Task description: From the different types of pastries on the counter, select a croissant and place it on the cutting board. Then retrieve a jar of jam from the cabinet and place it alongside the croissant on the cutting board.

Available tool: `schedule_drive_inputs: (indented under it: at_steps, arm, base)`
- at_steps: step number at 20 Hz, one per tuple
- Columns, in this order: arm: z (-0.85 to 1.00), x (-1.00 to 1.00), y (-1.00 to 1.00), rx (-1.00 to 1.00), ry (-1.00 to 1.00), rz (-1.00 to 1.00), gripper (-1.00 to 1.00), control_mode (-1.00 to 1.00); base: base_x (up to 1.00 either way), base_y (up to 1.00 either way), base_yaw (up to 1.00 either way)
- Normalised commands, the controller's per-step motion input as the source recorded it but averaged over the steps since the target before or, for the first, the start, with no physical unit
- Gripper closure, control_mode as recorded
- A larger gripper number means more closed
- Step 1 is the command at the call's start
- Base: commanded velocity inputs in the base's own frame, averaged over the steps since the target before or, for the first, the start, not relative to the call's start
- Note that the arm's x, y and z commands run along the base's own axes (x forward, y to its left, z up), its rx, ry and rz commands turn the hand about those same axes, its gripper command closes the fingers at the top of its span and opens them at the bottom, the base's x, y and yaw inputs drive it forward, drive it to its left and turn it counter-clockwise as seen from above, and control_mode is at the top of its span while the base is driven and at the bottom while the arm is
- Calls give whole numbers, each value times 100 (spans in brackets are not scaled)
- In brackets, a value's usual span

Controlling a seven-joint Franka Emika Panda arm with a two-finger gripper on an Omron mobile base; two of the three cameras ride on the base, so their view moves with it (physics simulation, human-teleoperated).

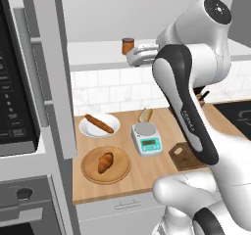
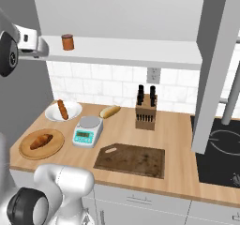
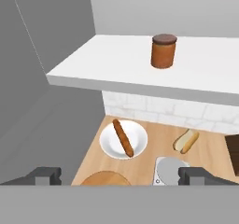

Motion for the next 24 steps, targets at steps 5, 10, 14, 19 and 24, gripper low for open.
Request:
schedule_drive_inputs:
  at_steps: [5, 10, 14, 19, 24]
  arm:
    - [16, 39, 0, -1, 3, 0, -100, -100]
    - [5, 23, 0, -3, 0, 1, -100, -100]
    - [1, 14, 0, -3, 0, 1, -100, -100]
    - [0, 15, -1, -4, 0, 3, -100, -100]
    - [0, 23, -13, -4, -1, 4, -100, -100]
  base:
    - [0, 0, 0]
    - [0, 0, 0]
    - [0, 0, 0]
    - [0, 0, 0]
    - [0, 0, 0]
